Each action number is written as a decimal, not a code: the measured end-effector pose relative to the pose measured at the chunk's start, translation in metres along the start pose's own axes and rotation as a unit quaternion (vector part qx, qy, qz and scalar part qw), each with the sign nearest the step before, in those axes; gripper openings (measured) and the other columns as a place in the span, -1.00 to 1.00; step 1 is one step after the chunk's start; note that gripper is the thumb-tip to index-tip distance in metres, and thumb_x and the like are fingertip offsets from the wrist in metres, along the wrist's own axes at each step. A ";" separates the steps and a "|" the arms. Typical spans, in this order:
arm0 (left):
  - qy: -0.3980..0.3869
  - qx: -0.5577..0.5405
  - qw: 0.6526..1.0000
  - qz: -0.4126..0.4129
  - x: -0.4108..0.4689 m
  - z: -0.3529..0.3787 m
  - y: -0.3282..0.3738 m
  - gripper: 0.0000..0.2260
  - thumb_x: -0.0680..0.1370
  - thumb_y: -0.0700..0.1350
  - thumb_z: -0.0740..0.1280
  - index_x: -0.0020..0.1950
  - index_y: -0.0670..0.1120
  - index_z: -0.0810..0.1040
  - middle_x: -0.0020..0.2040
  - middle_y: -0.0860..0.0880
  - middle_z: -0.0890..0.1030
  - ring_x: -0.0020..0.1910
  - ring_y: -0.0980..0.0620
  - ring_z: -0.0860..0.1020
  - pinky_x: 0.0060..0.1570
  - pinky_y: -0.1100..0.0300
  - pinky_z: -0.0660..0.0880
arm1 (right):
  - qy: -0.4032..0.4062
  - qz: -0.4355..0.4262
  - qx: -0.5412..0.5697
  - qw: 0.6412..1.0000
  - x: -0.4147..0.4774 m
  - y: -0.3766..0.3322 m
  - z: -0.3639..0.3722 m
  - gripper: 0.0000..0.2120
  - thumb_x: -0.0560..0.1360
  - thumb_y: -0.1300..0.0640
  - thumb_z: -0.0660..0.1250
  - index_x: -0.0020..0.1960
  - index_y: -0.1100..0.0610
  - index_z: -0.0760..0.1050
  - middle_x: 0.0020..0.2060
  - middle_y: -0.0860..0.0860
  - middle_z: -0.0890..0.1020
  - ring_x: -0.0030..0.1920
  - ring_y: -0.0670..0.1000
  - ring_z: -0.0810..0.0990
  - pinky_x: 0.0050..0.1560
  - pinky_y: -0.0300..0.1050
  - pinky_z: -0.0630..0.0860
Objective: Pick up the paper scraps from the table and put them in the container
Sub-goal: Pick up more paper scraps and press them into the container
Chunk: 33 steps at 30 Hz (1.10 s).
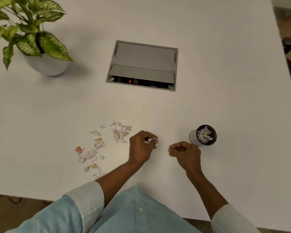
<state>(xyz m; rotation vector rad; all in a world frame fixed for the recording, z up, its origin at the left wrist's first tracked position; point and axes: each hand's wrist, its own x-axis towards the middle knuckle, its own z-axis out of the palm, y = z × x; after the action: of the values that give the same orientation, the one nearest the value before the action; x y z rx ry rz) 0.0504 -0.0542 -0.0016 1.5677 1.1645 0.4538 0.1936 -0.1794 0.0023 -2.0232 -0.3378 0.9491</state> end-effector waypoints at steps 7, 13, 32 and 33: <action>-0.069 0.009 0.995 0.070 0.019 0.080 0.059 -0.94 0.51 -0.28 0.49 -0.13 -0.14 0.71 -0.16 0.00 0.70 -0.34 0.07 0.69 -0.24 0.10 0.67 | 0.136 0.008 0.083 0.987 0.011 -0.012 -0.056 -0.84 0.37 0.31 0.58 -0.20 0.05 0.73 -0.29 -0.02 0.77 -0.23 0.03 0.78 -0.01 -0.04 0.67; -0.113 0.057 0.985 0.121 0.034 0.139 0.088 -0.96 0.47 -0.25 0.47 -0.14 -0.13 0.71 -0.17 -0.02 0.72 -0.20 0.04 0.65 -0.13 0.05 0.62 | 0.248 -0.010 0.054 0.967 0.031 -0.014 -0.093 -0.88 0.34 0.21 0.63 -0.18 0.04 0.74 -0.30 -0.09 0.76 -0.22 -0.12 0.75 -0.02 -0.11 0.69; -0.149 0.155 0.964 0.156 0.038 0.112 0.050 -0.89 0.56 -0.15 0.40 0.03 0.00 0.69 -0.01 0.10 0.72 0.02 0.07 0.63 0.08 0.01 0.59 | 0.247 -0.123 -0.133 0.952 0.053 -0.010 -0.070 -0.86 0.50 0.34 0.41 -0.07 0.16 0.71 -0.14 0.04 0.75 -0.14 0.05 0.72 -0.02 0.02 0.67; -0.139 0.159 0.966 0.151 0.038 0.100 0.043 -0.89 0.56 -0.15 0.40 0.03 0.00 0.69 -0.02 0.10 0.72 0.01 0.08 0.63 0.07 0.02 0.59 | 0.225 -0.137 -0.128 0.956 0.052 -0.009 -0.060 -0.85 0.50 0.35 0.41 -0.07 0.15 0.70 -0.14 0.02 0.75 -0.16 0.02 0.71 -0.02 0.03 0.68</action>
<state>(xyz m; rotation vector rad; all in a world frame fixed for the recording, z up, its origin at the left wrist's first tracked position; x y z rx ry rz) 0.1640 -0.0715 -0.0085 2.0299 0.8103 0.2374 0.2736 -0.1808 0.0046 -2.2800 -0.4895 0.2677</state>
